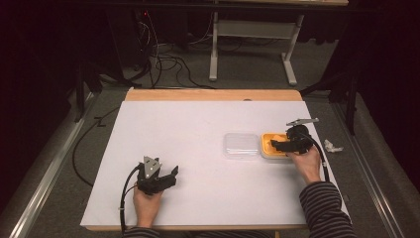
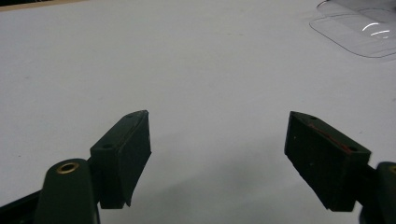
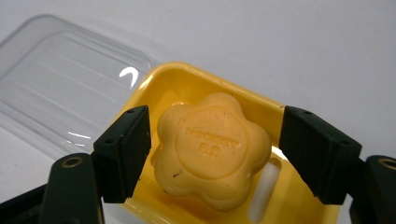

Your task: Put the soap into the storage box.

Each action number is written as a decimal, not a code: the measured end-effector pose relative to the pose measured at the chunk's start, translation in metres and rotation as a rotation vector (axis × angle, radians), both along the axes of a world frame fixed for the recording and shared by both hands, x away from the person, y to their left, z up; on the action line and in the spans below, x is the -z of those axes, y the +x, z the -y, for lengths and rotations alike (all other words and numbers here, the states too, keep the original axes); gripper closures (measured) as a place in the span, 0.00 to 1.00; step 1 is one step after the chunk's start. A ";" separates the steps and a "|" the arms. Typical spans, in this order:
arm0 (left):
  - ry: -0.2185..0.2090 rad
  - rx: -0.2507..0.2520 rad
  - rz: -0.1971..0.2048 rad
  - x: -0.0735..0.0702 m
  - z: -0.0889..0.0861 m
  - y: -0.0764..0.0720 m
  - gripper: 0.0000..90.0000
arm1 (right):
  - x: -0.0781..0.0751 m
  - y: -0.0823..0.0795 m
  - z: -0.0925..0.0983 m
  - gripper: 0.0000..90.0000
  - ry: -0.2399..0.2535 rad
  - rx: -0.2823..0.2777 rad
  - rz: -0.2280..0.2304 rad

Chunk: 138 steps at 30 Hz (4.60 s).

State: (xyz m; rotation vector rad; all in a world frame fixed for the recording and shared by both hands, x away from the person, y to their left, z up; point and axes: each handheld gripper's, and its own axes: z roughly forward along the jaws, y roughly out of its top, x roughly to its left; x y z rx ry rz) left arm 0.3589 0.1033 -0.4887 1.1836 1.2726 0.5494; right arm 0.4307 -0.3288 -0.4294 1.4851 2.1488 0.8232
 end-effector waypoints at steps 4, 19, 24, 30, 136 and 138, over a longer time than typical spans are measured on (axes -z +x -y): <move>0.002 0.003 0.001 0.000 0.000 0.000 0.26 | -0.011 -0.011 0.005 0.29 0.051 -0.007 0.051; -0.001 0.000 -0.005 0.000 0.000 0.000 0.26 | -0.024 -0.034 0.015 0.33 0.109 -0.006 0.124; -0.001 0.001 -0.005 0.000 0.000 0.000 0.26 | -0.029 -0.042 0.015 0.38 0.112 -0.007 0.151; -0.001 0.000 -0.005 0.000 0.000 0.001 0.26 | -0.032 -0.050 0.016 0.40 0.116 -0.008 0.193; -0.031 0.020 0.015 -0.002 -0.003 -0.003 0.23 | 0.003 -0.131 -0.022 0.44 0.240 -0.136 0.256; -0.044 0.017 0.016 -0.002 -0.003 -0.003 0.23 | 0.004 -0.128 -0.025 0.44 0.232 -0.144 0.251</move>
